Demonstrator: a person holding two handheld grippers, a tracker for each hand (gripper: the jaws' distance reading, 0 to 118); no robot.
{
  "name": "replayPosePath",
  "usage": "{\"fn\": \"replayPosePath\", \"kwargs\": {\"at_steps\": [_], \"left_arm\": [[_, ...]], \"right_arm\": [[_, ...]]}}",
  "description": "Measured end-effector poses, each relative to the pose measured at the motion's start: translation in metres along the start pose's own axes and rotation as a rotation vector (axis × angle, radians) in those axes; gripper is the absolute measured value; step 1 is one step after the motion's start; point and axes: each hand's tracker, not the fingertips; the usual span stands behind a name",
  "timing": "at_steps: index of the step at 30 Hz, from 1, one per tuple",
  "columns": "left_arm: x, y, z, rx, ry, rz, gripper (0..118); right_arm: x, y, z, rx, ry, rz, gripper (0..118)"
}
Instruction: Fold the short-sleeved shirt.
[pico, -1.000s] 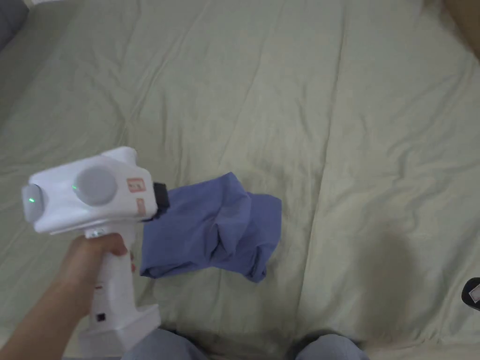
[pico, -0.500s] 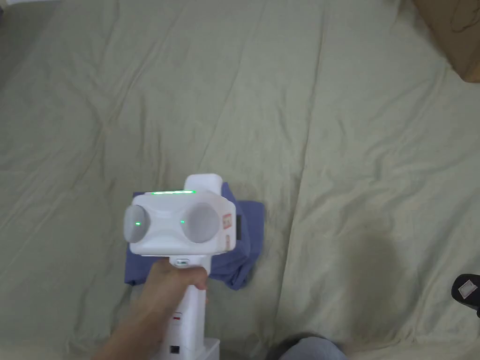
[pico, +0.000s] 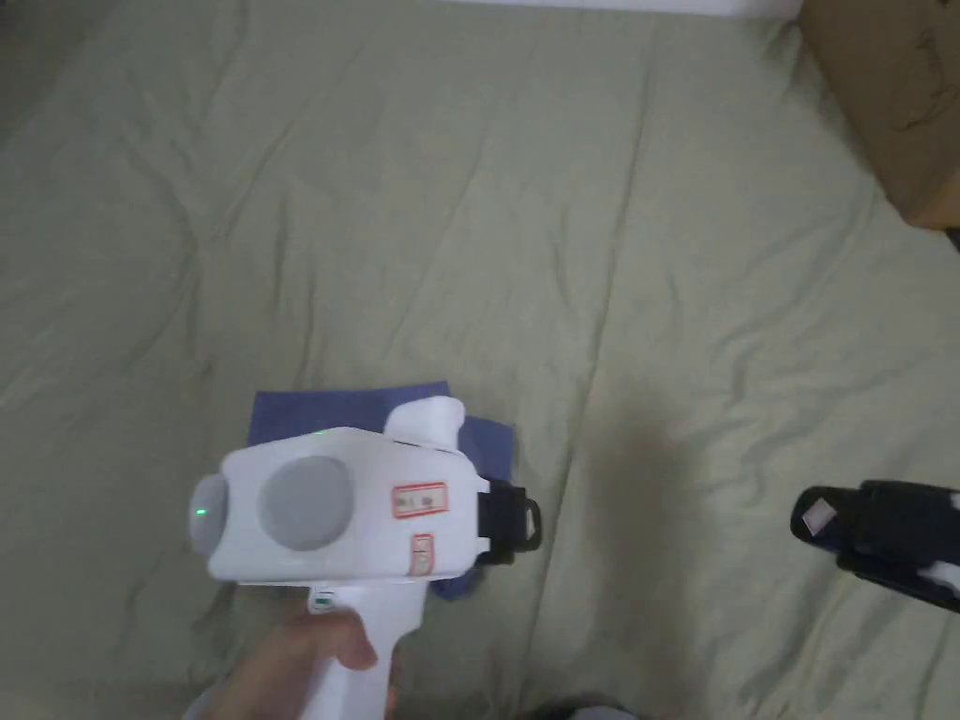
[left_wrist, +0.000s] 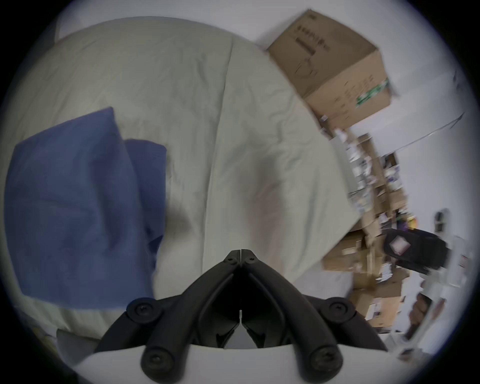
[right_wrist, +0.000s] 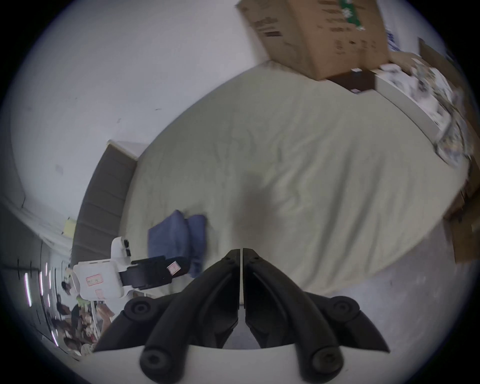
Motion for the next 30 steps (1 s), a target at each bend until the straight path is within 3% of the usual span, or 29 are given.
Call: {"fn": "replayPosePath", "kwargs": {"at_steps": [4, 6, 11, 14, 18, 22, 25, 26, 27, 29, 30], "left_arm": [[-0.056, 0.007, 0.080, 0.186, 0.092, 0.059, 0], [-0.081, 0.007, 0.112, 0.256, 0.216, 0.075, 0], [-0.121, 0.008, 0.139, 0.289, 0.268, 0.219, 0], [-0.138, 0.011, 0.133, 0.287, 0.279, 0.271, 0], [-0.154, 0.021, 0.113, 0.258, 0.229, 0.309, 0], [-0.165, 0.032, 0.098, 0.207, 0.166, 0.290, 0], [-0.178, 0.040, 0.091, 0.163, -0.011, 0.302, 1], [-0.182, 0.042, 0.089, 0.148, -0.074, 0.319, 10], [-0.188, 0.045, 0.087, 0.135, -0.132, 0.316, 38], [-0.190, 0.053, 0.077, 0.101, -0.131, 0.303, 112], [-0.191, 0.057, 0.067, 0.063, -0.120, 0.302, 115]], "right_arm": [[-0.063, 0.022, -0.052, -0.073, 0.207, 0.136, 2], [-0.099, 0.026, -0.094, -0.156, 0.290, 0.200, 2], [-0.157, 0.009, -0.198, -0.378, 0.364, 0.286, 2], [-0.160, -0.004, -0.245, -0.448, 0.360, 0.295, 2], [-0.128, -0.016, -0.279, -0.492, 0.193, 0.279, 2], [-0.089, -0.014, -0.276, -0.500, 0.245, 0.123, 2], [-0.079, -0.012, -0.266, -0.468, 0.206, 0.174, 2], [-0.077, -0.011, -0.266, -0.469, 0.205, 0.171, 2], [-0.075, -0.010, -0.268, -0.473, 0.207, 0.159, 2], [-0.075, -0.011, -0.270, -0.477, 0.213, 0.147, 2], [-0.076, -0.011, -0.270, -0.477, 0.213, 0.148, 2]]}}
